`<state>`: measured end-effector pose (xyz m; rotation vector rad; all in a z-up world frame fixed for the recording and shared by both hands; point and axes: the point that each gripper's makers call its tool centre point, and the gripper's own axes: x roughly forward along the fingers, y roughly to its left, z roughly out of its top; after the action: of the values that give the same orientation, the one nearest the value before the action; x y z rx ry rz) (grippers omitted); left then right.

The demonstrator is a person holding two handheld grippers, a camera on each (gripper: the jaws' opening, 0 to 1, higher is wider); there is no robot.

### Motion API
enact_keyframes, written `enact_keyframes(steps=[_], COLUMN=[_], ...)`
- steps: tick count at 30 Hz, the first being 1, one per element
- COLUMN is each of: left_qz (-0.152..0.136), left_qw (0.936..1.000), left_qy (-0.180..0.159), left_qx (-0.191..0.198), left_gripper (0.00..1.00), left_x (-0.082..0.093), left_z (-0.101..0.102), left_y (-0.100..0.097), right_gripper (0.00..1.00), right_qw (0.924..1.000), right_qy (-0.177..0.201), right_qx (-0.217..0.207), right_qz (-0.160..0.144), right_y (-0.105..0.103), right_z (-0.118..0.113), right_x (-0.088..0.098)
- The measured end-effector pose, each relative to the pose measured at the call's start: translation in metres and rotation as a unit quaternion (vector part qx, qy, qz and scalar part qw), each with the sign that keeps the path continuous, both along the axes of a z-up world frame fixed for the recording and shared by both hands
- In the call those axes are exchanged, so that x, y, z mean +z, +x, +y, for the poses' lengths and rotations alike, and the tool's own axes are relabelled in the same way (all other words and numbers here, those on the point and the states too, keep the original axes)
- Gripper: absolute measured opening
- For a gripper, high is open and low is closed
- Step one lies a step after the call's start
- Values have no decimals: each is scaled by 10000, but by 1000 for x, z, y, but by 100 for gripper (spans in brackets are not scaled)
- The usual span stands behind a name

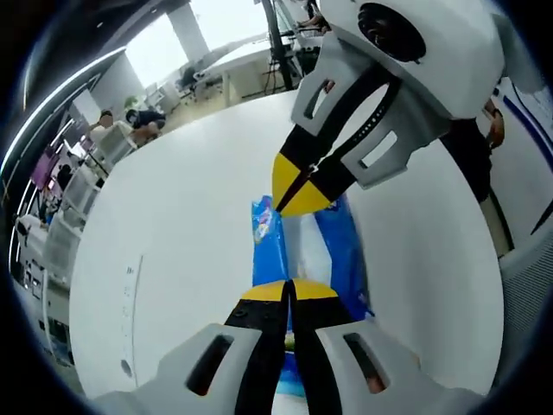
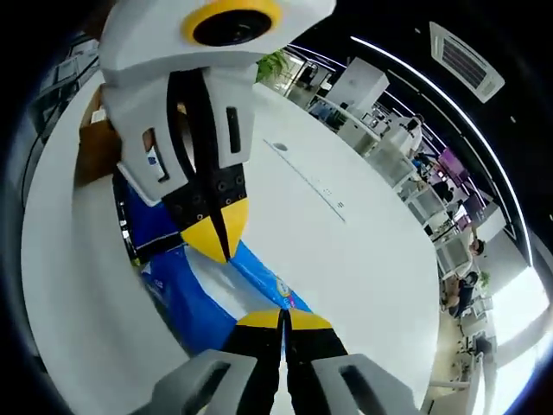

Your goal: Operate the shoe box by opening the lid, removing the specified soft item, and placing it in the target area until the item is outside and the box remains undamaged.

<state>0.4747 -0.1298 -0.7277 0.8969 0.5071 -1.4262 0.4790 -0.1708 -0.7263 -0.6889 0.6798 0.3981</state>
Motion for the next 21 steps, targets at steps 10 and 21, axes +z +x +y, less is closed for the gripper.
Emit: enact_keyframes(steps=[10,21], left_qz=[28,44], left_qw=[10000,10000], left_qy=[-25,-36], left_qx=[31,52], left_gripper=[0,0], left_x=[-3,-1], left_z=[0,1], left_y=[3,2], right_gripper=[0,0], right_qw=[9999,9998], right_qy=[85,117], right_qx=[-96,-163], right_qz=[-15,-25], right_y=[3,-3], right_z=[-1,2], right_x=[-3,-1])
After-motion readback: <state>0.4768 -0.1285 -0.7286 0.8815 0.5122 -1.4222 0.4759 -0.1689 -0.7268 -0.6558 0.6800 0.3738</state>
